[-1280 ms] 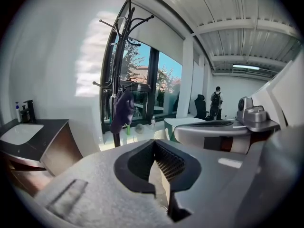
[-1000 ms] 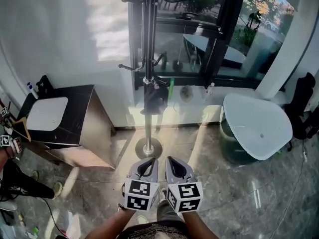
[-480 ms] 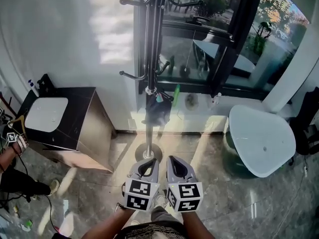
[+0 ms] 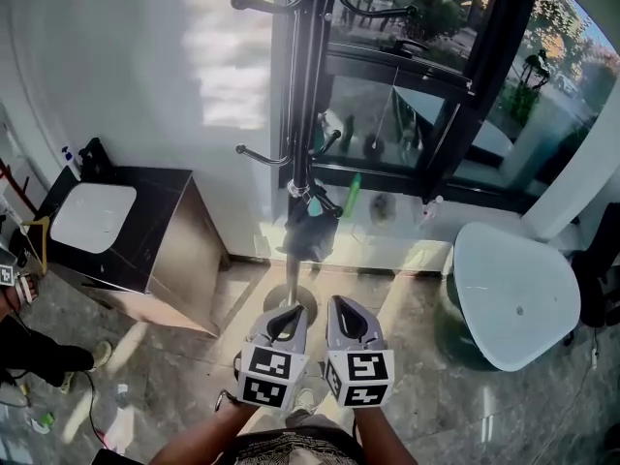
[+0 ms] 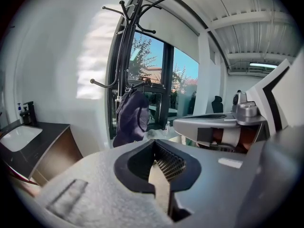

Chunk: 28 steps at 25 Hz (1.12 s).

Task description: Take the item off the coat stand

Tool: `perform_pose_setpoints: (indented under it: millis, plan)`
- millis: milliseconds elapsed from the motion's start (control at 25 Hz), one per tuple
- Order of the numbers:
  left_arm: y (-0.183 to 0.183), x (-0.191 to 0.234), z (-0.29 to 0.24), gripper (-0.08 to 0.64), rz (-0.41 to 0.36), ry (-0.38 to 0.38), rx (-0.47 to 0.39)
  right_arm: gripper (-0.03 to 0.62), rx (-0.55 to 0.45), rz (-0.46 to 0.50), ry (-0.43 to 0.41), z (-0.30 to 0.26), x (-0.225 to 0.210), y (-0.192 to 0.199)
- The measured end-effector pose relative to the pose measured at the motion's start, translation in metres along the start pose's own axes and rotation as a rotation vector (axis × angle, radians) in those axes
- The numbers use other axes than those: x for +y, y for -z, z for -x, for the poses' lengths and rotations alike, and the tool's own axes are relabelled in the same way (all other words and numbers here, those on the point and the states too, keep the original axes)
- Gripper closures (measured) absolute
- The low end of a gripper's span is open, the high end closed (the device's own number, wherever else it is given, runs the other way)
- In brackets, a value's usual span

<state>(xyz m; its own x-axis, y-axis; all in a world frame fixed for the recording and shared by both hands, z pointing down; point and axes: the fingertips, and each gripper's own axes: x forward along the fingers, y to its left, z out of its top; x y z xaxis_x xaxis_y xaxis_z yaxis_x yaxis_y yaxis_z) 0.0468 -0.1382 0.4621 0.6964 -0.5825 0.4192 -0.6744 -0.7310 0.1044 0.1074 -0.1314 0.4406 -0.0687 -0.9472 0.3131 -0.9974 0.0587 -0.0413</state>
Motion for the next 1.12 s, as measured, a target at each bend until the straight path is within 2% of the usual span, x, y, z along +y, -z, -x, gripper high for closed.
perform_pose_setpoints:
  millis: [640, 1120]
  plan:
    - [-0.020, 0.021, -0.040, 0.555, 0.012, -0.081, -0.010, 0.562, -0.008, 0.045, -0.080, -0.058, -0.026, -0.011]
    - [-0.026, 0.038, -0.067, 0.555, 0.035, -0.138, -0.001, 0.466, 0.046, 0.091, -0.172, -0.105, -0.034, -0.005]
